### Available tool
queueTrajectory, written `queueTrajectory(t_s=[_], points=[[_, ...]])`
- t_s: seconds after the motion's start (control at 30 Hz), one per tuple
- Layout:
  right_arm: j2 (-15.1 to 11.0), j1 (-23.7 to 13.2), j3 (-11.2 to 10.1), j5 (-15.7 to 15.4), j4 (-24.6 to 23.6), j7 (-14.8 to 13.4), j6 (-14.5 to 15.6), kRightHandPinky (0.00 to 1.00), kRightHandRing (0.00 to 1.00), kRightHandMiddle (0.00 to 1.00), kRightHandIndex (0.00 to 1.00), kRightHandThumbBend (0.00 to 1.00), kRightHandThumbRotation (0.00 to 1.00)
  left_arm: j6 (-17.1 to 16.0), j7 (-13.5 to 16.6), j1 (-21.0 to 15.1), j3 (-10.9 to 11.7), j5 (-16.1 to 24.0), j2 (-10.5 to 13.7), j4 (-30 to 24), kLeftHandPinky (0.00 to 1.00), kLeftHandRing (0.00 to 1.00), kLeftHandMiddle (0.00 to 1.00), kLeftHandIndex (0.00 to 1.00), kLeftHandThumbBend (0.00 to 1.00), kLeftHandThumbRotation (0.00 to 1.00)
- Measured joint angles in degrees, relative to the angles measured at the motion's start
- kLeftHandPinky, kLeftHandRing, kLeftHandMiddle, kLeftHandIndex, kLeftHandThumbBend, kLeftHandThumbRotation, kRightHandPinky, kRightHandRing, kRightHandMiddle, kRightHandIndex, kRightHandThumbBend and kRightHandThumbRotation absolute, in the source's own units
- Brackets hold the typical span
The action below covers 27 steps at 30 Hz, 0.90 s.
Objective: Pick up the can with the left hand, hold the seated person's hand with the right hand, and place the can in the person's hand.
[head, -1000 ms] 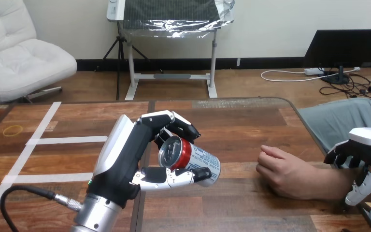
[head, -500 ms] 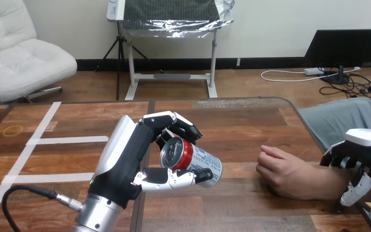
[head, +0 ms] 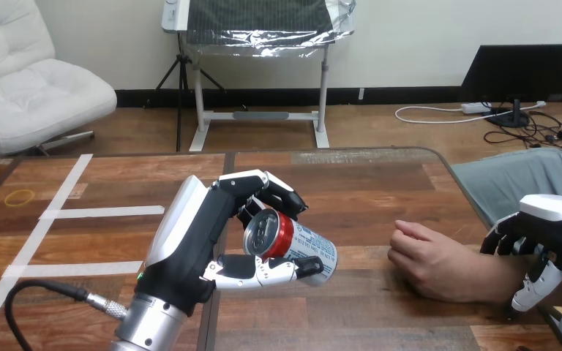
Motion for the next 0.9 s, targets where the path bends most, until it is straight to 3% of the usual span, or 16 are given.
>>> queueTrajectory(t_s=[0.9], points=[[0.0,0.0,0.0,0.0,0.7,-0.5,0.0,0.66,0.75,0.79,0.77,0.72,0.0,0.1,-0.2,-0.1,0.0,0.5,0.0,0.1,0.33,0.39,0.47,0.51,0.57,0.0]])
